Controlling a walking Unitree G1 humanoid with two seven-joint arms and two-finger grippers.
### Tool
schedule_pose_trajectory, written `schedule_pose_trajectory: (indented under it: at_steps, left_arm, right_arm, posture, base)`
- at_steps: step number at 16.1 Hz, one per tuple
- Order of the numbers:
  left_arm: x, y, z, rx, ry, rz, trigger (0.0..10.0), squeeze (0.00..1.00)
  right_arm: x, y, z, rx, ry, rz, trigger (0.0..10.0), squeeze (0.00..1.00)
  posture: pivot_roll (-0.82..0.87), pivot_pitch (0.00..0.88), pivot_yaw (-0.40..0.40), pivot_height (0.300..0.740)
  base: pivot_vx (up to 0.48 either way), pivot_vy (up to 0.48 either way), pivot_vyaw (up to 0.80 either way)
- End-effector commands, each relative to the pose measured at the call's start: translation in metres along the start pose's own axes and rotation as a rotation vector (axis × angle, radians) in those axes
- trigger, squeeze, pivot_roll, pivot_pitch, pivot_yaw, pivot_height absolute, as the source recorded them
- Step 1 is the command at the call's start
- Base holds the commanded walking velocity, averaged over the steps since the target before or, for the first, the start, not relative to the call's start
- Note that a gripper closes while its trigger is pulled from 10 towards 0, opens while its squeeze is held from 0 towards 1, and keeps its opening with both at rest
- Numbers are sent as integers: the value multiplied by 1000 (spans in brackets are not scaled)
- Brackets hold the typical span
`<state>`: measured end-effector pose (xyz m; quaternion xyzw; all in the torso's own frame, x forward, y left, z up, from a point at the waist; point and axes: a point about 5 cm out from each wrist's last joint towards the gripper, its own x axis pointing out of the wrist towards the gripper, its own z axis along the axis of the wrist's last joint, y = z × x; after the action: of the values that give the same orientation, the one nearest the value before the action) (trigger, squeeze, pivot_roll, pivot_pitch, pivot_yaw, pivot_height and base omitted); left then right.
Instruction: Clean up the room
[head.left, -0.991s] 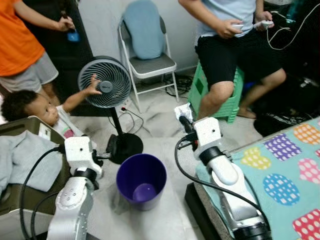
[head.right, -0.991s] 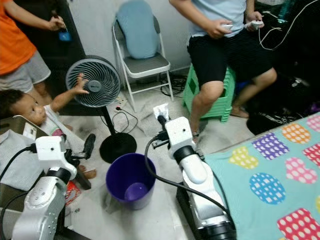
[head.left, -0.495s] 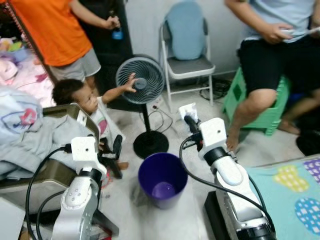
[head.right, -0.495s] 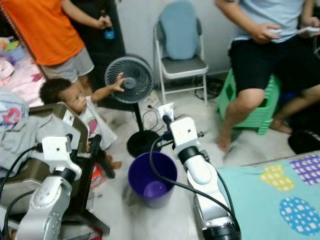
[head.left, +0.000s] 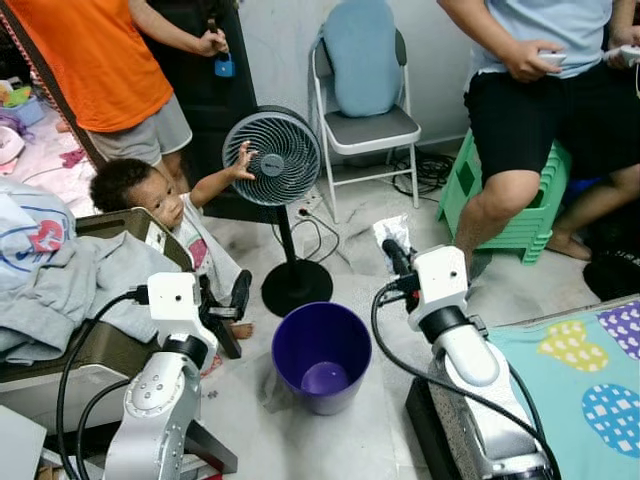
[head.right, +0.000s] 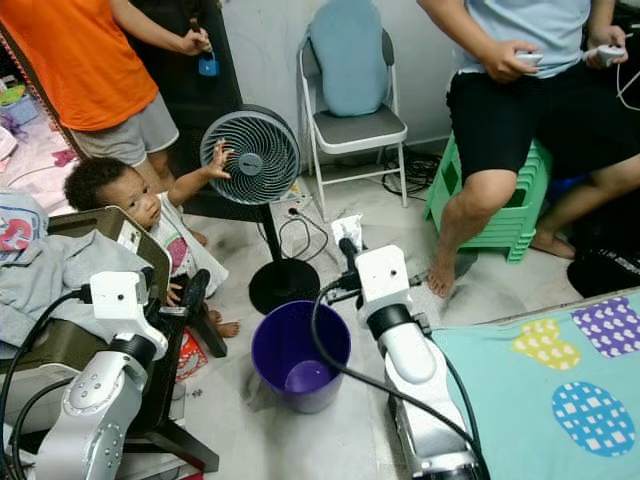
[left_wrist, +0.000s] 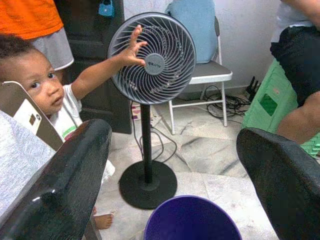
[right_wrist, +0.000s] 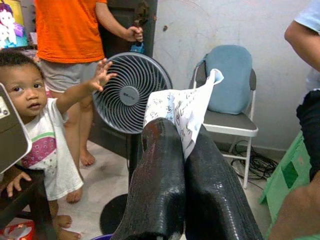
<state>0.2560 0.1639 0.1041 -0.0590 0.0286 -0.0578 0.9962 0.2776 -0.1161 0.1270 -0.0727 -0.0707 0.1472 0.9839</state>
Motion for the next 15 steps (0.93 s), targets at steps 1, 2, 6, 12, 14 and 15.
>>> schedule_pose_trajectory:
  at_steps: [1, 2, 6, 12, 14, 15]
  left_arm:
    - [-2, 3, 2, 14, 4, -11, 10000, 0]
    - [-3, 3, 1, 7, 9, -22, 10000, 0]
    - [-20, 15, -8, 15, 69, -76, 10000, 0]
    - [-17, 21, -13, 52, 104, -62, 10000, 0]
    - [-17, 20, -12, 49, 101, -66, 10000, 0]
    - [-17, 21, -12, 49, 101, -65, 10000, 0]
  right_arm:
    - [-1, 0, 5, 4, -21, 3, 10000, 0]
    - [-2, -2, 6, 15, -27, -8, 10000, 0]
    - [-23, -20, -7, 19, 53, -75, 10000, 0]
    - [-37, -31, -22, -22, 186, -85, 10000, 0]
    - [-35, -29, -22, -25, 194, -76, 10000, 0]
    - [-35, -29, -22, -24, 196, -75, 10000, 0]
  posture:
    - [-229, 8, 98, 740]
    - [-231, 9, 101, 740]
    - [-230, 24, 108, 740]
    - [-241, 39, 110, 740]
    - [-244, 44, 110, 740]
    - [-242, 50, 113, 740]
  base:
    - [0, 0, 0]
    - [0, 0, 0]
    - [0, 0, 0]
    - [0, 0, 0]
    - [0, 0, 0]
    - [0, 0, 0]
